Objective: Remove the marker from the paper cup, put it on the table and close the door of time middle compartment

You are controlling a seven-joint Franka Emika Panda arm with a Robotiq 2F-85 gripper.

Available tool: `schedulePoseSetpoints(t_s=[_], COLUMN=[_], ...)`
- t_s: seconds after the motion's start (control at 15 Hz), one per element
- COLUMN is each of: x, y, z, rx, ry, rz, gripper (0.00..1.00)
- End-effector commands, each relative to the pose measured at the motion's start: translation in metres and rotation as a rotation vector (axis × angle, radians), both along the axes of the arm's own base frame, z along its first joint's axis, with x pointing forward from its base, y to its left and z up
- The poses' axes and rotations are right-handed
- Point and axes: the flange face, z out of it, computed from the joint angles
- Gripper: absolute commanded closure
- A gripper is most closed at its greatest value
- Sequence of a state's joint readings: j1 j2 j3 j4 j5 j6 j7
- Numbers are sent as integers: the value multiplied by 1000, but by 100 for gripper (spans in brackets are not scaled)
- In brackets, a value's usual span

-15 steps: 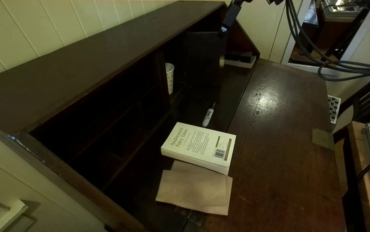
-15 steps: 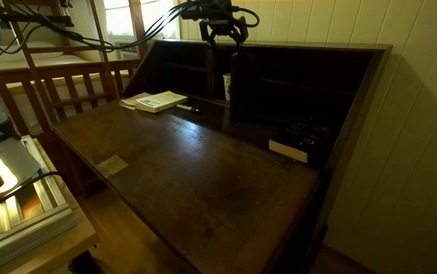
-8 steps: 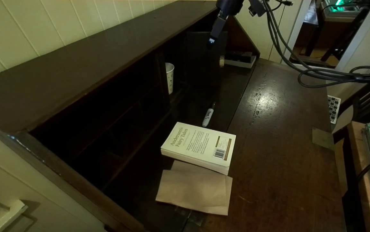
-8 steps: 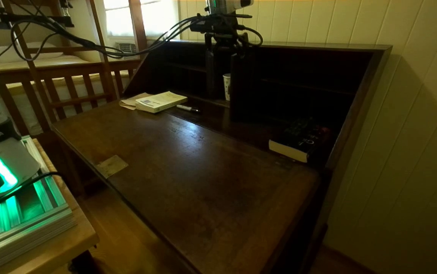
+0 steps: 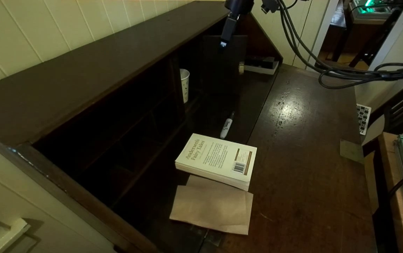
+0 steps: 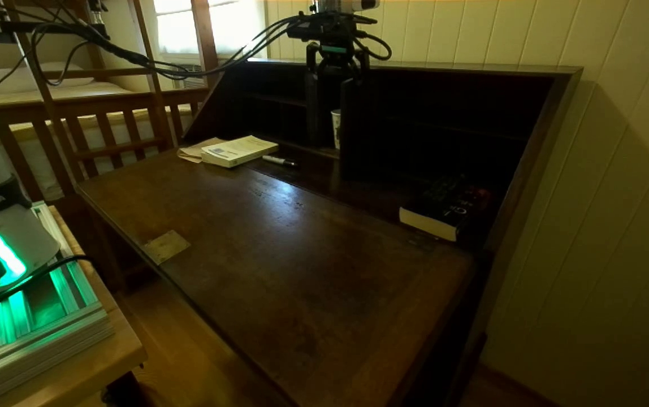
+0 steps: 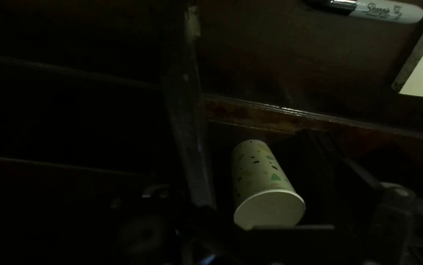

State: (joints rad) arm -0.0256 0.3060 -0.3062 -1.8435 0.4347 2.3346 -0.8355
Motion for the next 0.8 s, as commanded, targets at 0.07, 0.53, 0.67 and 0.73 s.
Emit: schedulePoseSetpoints(t_s=[0.07, 0.53, 0.67, 0.73], x=[-8, -15, -15, -15], y=[11, 46, 56, 61], z=[23, 36, 37, 38], rx=[-12, 33, 52, 60], ry=[110, 183, 188, 189], rz=[-43, -20, -12, -8], gripper=[0, 0, 0, 0])
